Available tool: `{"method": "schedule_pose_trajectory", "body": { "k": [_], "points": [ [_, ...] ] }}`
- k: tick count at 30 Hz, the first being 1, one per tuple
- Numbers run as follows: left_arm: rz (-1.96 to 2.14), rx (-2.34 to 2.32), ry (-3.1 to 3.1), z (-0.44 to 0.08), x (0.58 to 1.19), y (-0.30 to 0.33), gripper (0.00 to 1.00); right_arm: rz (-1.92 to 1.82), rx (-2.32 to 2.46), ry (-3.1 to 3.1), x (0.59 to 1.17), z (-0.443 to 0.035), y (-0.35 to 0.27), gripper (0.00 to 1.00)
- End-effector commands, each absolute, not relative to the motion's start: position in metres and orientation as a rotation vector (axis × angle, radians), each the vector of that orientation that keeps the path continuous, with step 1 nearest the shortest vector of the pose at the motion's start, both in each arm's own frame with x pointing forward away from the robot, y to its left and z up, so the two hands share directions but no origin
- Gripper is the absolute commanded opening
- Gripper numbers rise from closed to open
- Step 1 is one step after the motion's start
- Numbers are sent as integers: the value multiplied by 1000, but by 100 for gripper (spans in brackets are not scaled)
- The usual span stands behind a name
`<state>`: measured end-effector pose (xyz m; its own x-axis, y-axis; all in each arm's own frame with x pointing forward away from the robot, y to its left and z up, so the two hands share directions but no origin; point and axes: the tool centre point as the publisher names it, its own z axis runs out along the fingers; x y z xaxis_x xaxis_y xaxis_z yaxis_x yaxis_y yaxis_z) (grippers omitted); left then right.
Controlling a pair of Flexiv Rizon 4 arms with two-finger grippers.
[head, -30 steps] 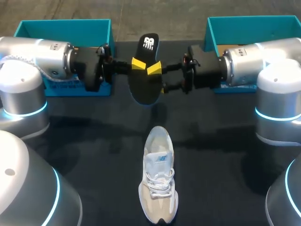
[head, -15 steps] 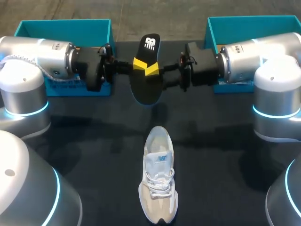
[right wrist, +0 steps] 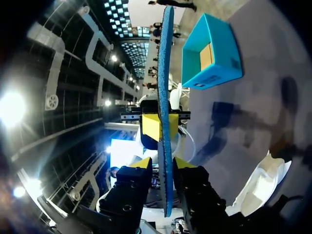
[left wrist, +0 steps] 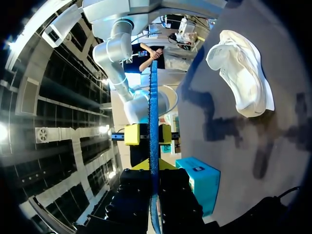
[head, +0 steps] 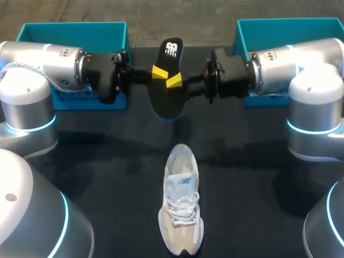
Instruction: Take the shoe out of the shoebox, open the shoe tongue, remove and reinsert the insole, then place the shoe into the shoebox
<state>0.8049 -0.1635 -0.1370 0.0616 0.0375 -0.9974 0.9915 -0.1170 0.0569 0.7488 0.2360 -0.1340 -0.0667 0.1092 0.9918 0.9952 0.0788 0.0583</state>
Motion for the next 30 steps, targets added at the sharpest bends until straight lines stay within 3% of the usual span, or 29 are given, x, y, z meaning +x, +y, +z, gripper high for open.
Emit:
{"method": "schedule_pose_trajectory", "body": {
  "k": [1,19,23,30],
  "points": [
    [-1227,1349,1134,-137,804,-162,0,-1140,-1214,-1371,747,-136,239,22],
    [-1233,1345,1132,-137,806,-158,0,-1146,-1212,-1362,757,-135,243,15],
    [-1231,1345,1133,-138,807,-158,0,-1148,-1211,-1359,758,-136,244,0],
    [-1246,1342,1146,-139,809,-159,0,-1152,-1211,-1358,759,-137,244,0]
  ]
}}
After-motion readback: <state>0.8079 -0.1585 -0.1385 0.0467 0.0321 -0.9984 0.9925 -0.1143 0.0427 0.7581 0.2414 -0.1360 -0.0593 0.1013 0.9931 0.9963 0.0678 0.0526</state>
